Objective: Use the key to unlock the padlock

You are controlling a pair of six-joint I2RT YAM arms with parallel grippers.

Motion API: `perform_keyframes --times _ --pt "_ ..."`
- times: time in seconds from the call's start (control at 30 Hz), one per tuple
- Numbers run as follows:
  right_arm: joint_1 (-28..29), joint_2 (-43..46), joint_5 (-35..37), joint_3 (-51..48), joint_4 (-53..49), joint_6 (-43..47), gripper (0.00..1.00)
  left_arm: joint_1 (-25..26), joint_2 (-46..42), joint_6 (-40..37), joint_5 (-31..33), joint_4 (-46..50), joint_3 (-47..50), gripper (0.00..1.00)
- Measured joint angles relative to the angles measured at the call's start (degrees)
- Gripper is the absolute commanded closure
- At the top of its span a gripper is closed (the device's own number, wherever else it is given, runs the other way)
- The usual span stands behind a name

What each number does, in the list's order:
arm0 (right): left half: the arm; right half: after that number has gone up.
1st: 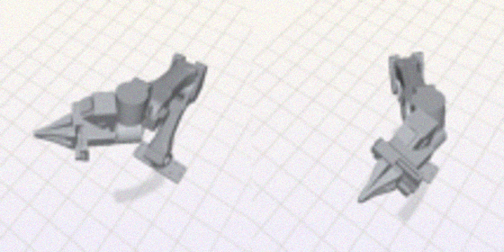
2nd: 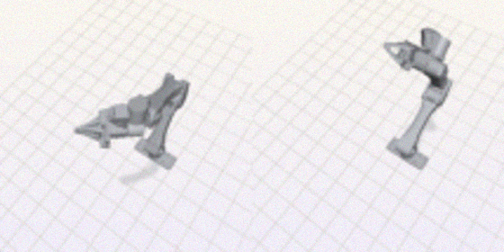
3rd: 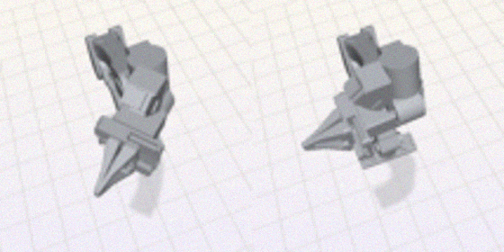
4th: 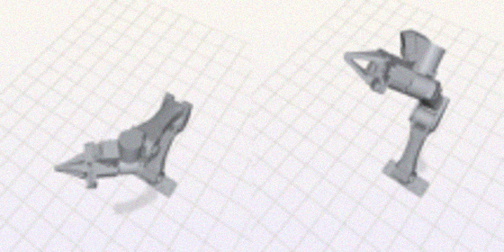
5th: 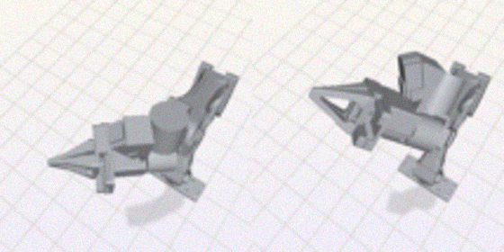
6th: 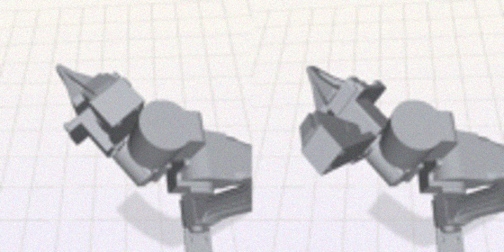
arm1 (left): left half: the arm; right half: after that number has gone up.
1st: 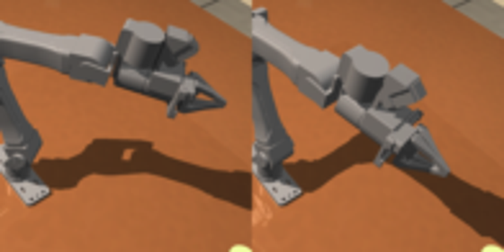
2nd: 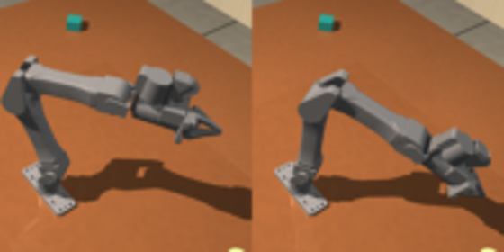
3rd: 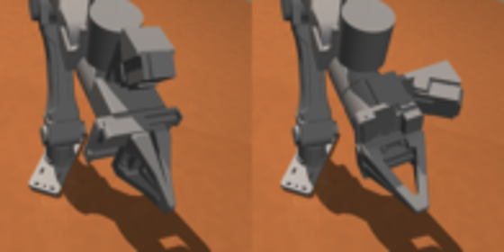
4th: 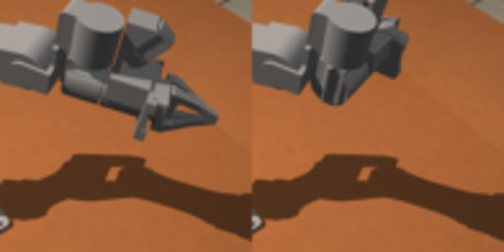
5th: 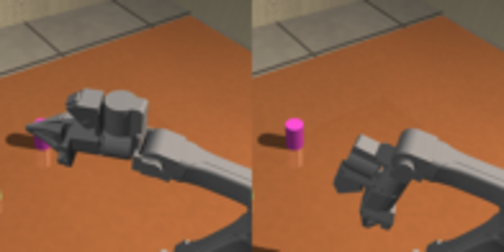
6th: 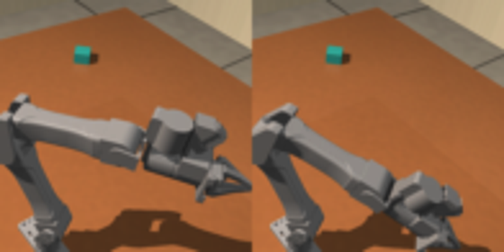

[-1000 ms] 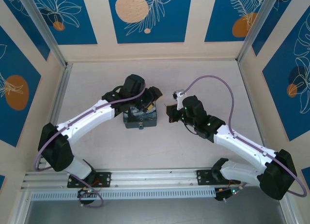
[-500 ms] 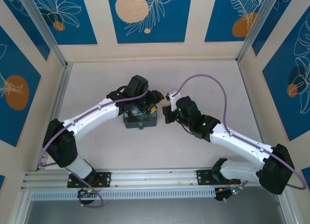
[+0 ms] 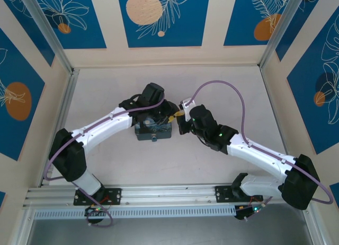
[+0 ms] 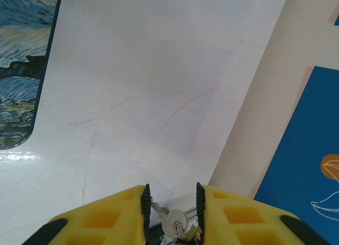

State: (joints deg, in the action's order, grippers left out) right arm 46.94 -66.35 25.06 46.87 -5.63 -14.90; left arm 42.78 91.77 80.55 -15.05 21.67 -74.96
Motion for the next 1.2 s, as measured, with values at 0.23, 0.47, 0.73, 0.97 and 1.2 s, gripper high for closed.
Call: perform_keyframes --times 0.23,0.47,0.73,0.97,1.2 --pt "0.11 -0.98 0.11 0.09 -0.02 0.0 1.0 0.09 1.11 0.0 0.02 0.04 -0.74 0.78" --pt "0.31 -1.88 0.13 0.85 -0.61 0.02 1.0 0.07 1.11 0.04 0.37 0.0 -1.01 0.97" --pt "-0.87 -1.36 0.5 1.53 -3.15 -1.38 0.52 0.09 1.31 -2.47 0.48 0.07 -1.11 1.0" --pt "-16.55 12.76 -11.82 -0.79 -4.0 -15.28 0.42 0.09 1.07 -15.52 2.27 -4.76 -0.33 1.0" --pt "-26.73 13.73 -29.81 -5.81 2.99 -33.79 0.42 0.09 -2.38 -28.37 3.28 -16.72 6.21 1.0"
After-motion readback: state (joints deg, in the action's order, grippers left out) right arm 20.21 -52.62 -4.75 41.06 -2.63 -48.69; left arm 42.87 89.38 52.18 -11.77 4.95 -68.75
